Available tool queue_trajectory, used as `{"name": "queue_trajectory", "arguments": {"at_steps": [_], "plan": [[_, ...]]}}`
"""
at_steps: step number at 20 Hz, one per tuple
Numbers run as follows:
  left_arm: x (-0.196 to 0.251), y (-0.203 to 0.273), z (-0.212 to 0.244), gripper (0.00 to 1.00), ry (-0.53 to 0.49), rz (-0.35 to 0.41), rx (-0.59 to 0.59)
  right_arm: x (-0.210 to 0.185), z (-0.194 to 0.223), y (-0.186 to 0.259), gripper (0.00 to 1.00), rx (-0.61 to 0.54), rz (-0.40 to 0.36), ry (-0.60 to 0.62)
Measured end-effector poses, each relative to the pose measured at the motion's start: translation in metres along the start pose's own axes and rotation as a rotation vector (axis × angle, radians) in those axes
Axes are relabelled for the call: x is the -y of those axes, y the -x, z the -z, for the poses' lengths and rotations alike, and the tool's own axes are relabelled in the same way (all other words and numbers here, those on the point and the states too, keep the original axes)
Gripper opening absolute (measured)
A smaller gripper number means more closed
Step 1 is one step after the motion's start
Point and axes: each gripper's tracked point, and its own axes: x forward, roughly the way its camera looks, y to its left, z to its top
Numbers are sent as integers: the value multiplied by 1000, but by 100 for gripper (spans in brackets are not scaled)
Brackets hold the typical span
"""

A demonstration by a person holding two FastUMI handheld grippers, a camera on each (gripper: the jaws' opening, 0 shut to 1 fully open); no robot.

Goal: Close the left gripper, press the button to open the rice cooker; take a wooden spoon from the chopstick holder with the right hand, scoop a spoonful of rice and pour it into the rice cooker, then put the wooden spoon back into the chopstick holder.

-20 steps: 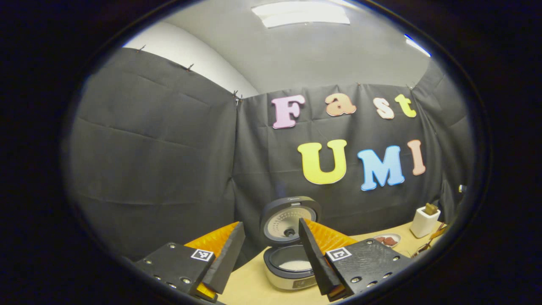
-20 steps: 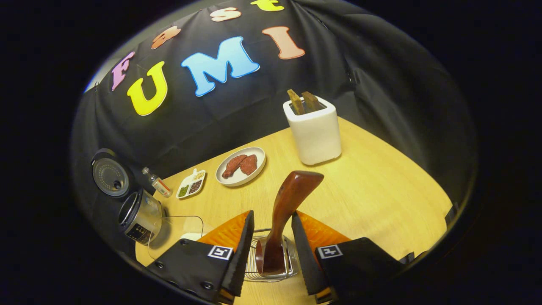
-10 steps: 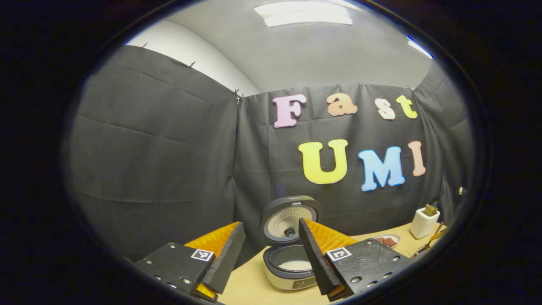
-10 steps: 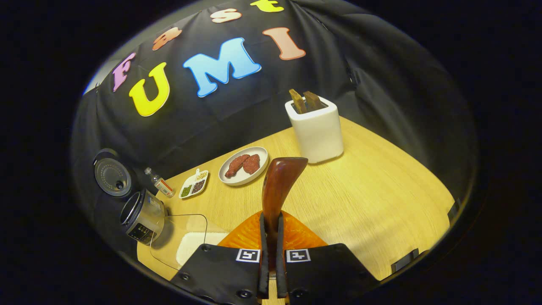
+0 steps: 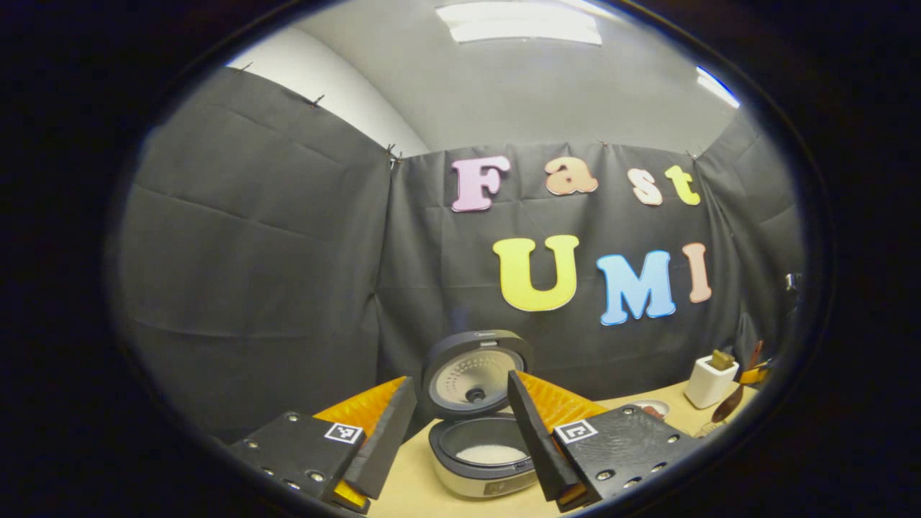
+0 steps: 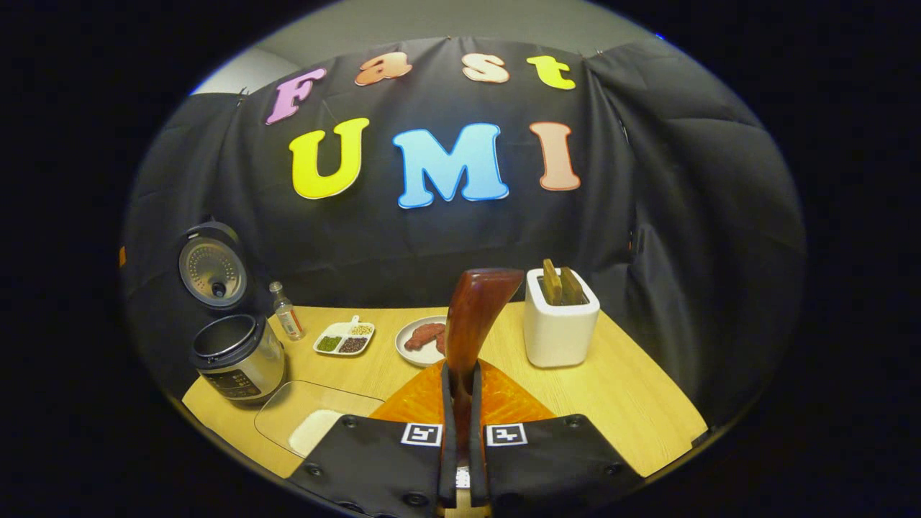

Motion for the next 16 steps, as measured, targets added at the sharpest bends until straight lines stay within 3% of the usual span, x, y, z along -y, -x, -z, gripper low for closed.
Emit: {"name": "queue_trajectory", "arguments": {"at_steps": [7, 13, 15, 16], "plan": [[-9, -20, 14, 80, 19, 32, -16, -66, -24, 6, 8, 110, -69, 73], [-24, -36, 27, 80, 27, 43, -33, -127, 2, -4, 5, 97, -132, 201], [-29, -40, 29, 81, 26, 42, -36, -138, 16, -11, 8, 93, -137, 271], [-32, -43, 33, 81, 25, 42, -41, -143, 25, -15, 5, 89, -135, 306]]}}
